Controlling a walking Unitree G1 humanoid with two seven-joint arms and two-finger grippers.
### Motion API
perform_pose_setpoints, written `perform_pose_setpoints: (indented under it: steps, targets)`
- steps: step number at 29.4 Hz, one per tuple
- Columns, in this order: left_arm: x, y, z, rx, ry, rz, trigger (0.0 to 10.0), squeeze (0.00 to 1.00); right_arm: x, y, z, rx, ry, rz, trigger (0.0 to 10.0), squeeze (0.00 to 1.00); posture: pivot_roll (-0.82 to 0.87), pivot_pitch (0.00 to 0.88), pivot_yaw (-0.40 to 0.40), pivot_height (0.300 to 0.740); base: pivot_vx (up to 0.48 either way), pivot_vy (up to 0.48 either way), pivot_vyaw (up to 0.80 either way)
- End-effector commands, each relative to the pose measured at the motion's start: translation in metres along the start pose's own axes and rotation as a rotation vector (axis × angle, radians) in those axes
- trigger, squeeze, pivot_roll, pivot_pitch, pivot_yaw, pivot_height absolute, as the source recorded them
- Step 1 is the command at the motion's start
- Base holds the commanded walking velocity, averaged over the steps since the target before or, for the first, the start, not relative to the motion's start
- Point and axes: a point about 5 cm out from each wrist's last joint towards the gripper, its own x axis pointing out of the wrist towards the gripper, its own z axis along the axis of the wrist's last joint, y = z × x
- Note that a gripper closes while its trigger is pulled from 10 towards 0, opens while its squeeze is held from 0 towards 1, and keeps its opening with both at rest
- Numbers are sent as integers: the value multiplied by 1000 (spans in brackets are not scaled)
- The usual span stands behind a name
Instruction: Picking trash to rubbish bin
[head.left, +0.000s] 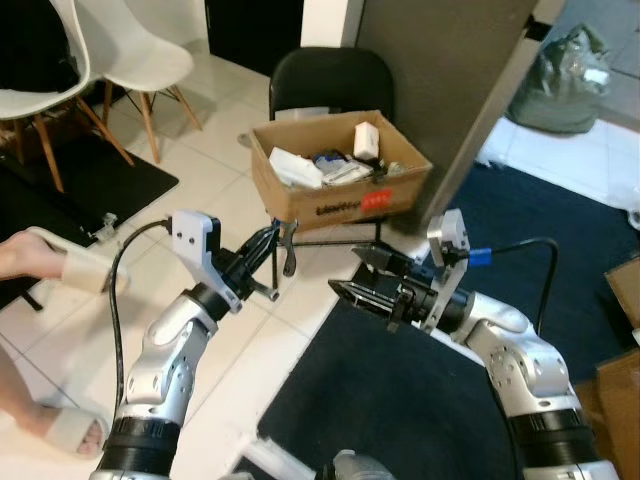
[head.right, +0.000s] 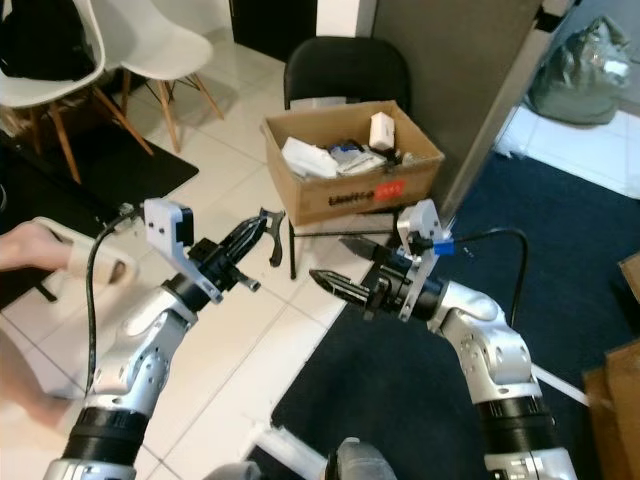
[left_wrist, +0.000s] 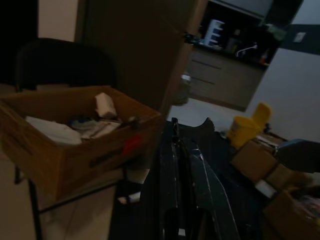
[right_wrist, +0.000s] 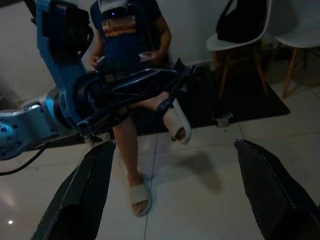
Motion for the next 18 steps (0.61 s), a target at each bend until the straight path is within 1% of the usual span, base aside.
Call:
perform_pose_setpoints:
  steps: [1,4,7,14,15,17,18]
  targets:
    - [1,-3,-2,-3,11,-13,10000,0,-4,-3,0,-5,-6,-23,10000,0,-59,0,-26,740,480,0,0]
    - [1,-3,-2,-3,11,-13,10000,0,-4,-4,0,-6,-18,-31,10000,0,-59,0,-26,740,480,0,0]
    - [1,-3,-2,-3,11,-14,10000,0,-5,-5,-1,-8,-4,-27,10000,0,-59,0,-26,740,480,0,0]
    - [1,-3,-2,-5,12,-11,10000,0,-5,-4,-4,10,25,-14,10000,0,-59,0,-26,740,480,0,-800]
    - [1,-2,-2,-11,10,5,10000,0,-5,-4,-4,10,26,-14,10000,0,-59,0,-26,740,416,0,-800]
    - [1,-1,-2,-14,6,16,10000,0,-5,-4,-5,10,26,-14,10000,0,-59,0,-26,740,401,0,-800]
    - [1,0,-2,-29,-1,26,10000,0,-5,-4,-5,10,26,-14,10000,0,-59,0,-26,740,0,0,-800]
